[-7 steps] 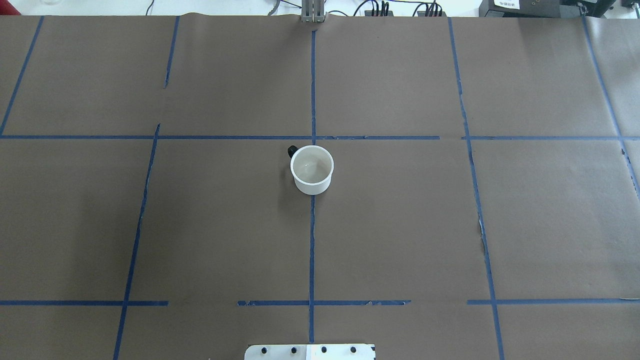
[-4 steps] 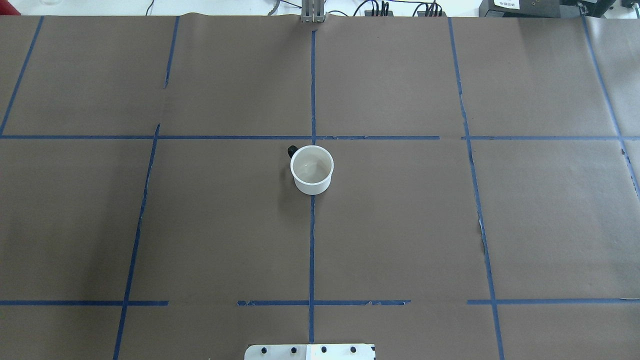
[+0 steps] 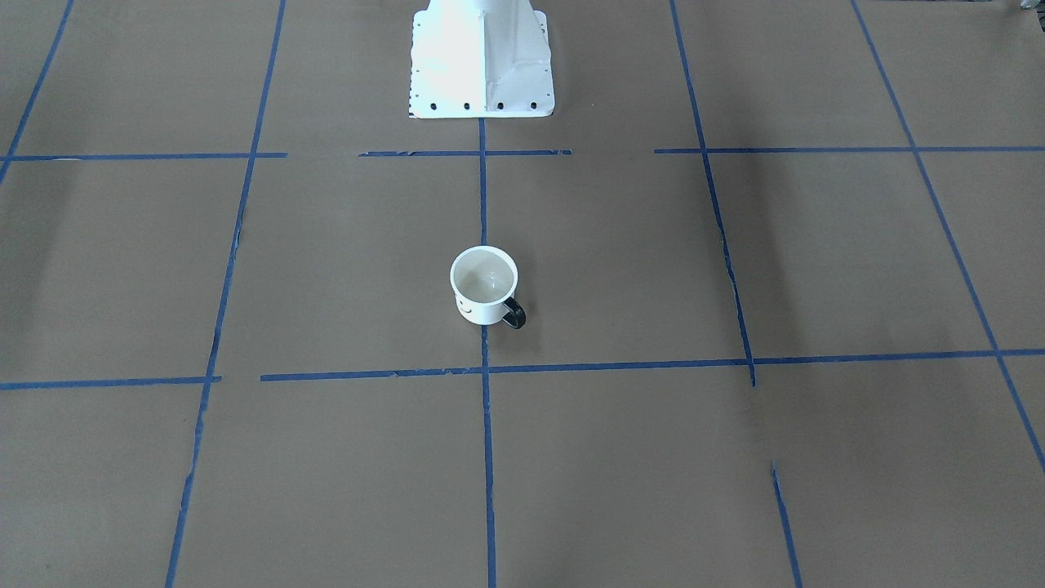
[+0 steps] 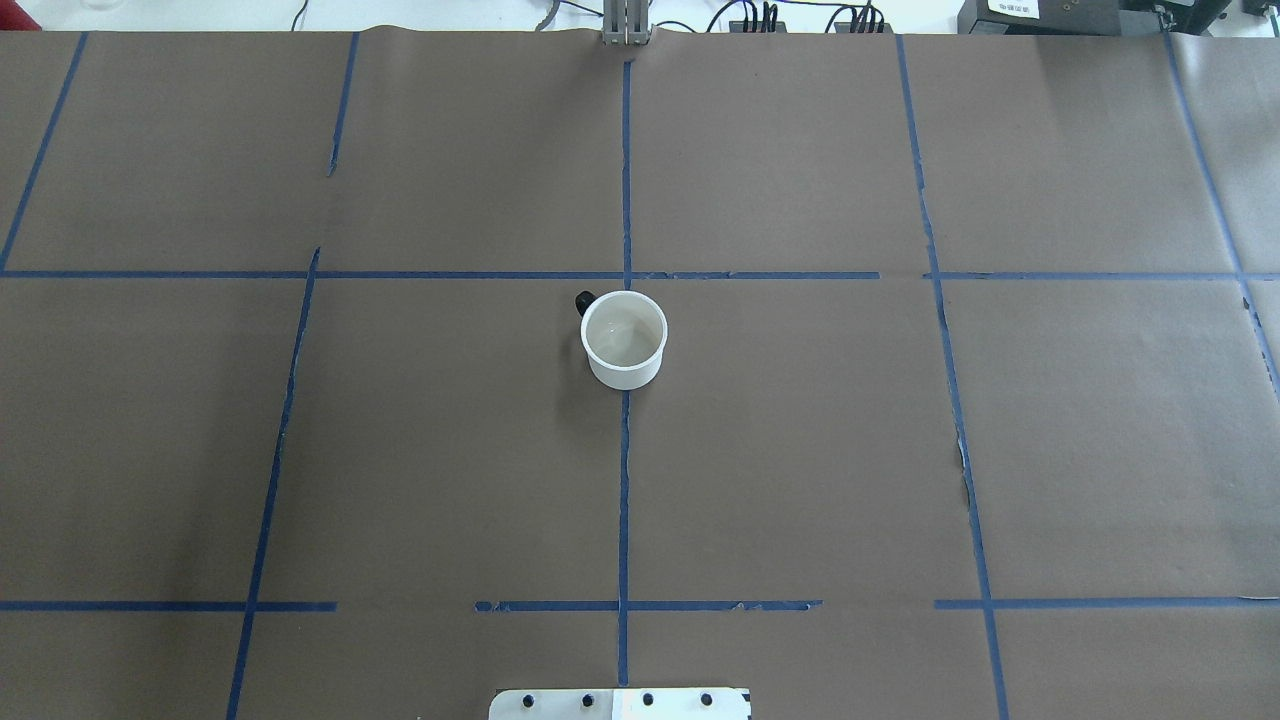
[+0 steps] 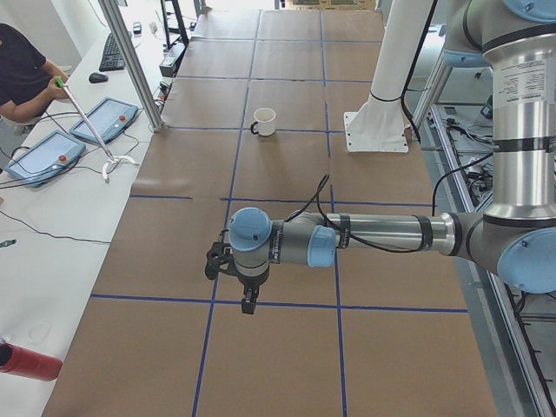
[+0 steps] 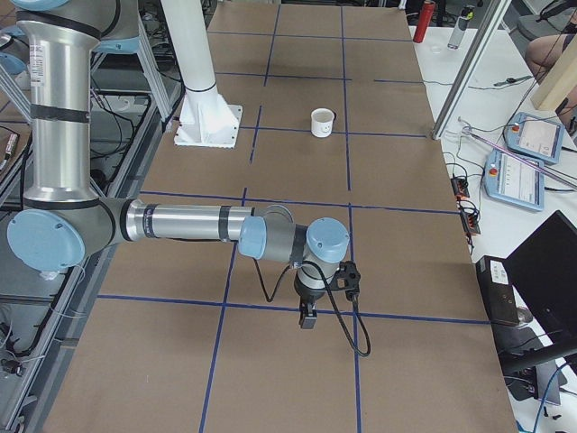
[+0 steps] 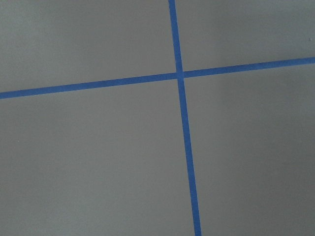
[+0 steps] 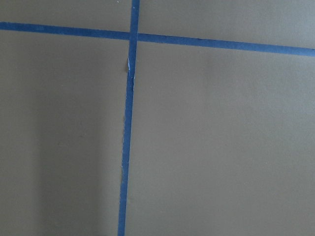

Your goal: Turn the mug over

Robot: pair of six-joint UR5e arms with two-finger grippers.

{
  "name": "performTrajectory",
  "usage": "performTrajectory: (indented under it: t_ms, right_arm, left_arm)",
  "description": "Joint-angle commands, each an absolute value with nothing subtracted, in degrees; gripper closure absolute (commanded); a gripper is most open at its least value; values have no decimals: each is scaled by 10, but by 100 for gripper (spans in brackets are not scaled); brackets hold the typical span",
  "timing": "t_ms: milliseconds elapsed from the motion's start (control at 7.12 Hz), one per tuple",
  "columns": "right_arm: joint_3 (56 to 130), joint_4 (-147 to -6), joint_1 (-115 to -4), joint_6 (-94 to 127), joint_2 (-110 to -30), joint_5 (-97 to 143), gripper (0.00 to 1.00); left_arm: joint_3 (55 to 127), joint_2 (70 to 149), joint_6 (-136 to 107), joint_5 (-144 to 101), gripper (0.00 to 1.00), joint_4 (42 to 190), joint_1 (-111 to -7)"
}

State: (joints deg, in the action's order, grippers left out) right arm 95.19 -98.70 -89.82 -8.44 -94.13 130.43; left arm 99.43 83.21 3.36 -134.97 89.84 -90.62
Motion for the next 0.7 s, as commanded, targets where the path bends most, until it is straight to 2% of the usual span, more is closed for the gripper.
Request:
performTrajectory:
  t_ms: [0, 281, 561]
  right_arm:
    - [952, -987, -898, -84, -941, 1304, 0]
    - [952, -987, -898, -84, -941, 1304, 0]
    - [952, -987, -898, -84, -941, 1304, 0]
  left_arm:
    - [1045, 790, 47, -1348, 0, 836, -970]
    - [1018, 808, 54, -1354, 0, 910, -971]
    - [997, 817, 60, -1351, 0, 923, -970]
